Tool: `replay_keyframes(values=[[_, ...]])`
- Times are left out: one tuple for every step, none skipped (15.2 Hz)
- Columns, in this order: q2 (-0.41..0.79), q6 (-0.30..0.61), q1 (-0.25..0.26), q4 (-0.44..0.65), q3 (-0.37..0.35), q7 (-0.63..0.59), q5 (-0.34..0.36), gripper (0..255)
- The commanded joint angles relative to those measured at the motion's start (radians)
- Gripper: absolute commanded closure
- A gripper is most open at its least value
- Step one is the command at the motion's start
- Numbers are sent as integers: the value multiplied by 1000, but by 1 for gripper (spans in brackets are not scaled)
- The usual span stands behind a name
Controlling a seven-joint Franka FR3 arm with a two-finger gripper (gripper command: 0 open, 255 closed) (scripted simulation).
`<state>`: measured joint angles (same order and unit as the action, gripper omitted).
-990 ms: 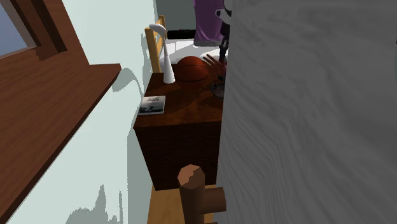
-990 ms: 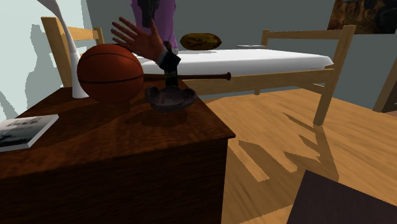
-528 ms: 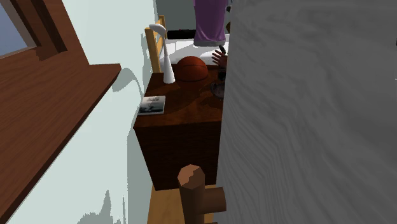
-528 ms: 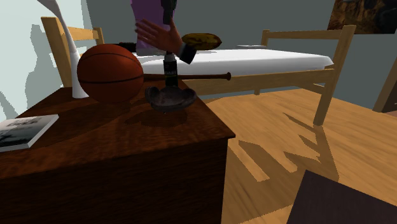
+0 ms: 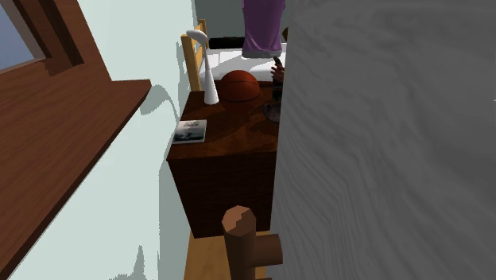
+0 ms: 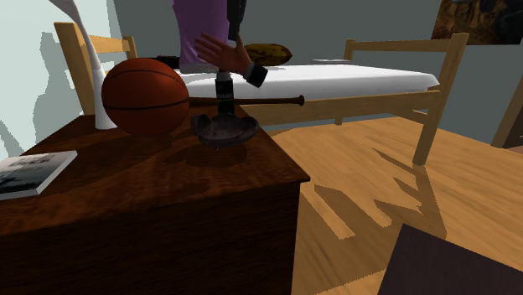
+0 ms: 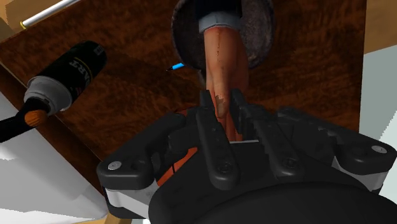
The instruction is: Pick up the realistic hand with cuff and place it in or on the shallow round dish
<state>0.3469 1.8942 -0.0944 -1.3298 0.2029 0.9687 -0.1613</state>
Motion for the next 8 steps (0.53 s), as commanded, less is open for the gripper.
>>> replay_keyframes(values=[[-2,28,1,-30,0,4,-1,255],[-4,42,2,-46,-1,5,-1,255],[-5,56,3,-61,-1,6,-2,255],[-6,70,4,-76,-1,8,-2,255],[-7,84,4,-90,-1,9,-2,255],[-7,97,5,-104,-2,11,-3,255],[-7,111,5,-118,-2,12,-4,255],[-7,124,6,-131,-2,14,-4,255]])
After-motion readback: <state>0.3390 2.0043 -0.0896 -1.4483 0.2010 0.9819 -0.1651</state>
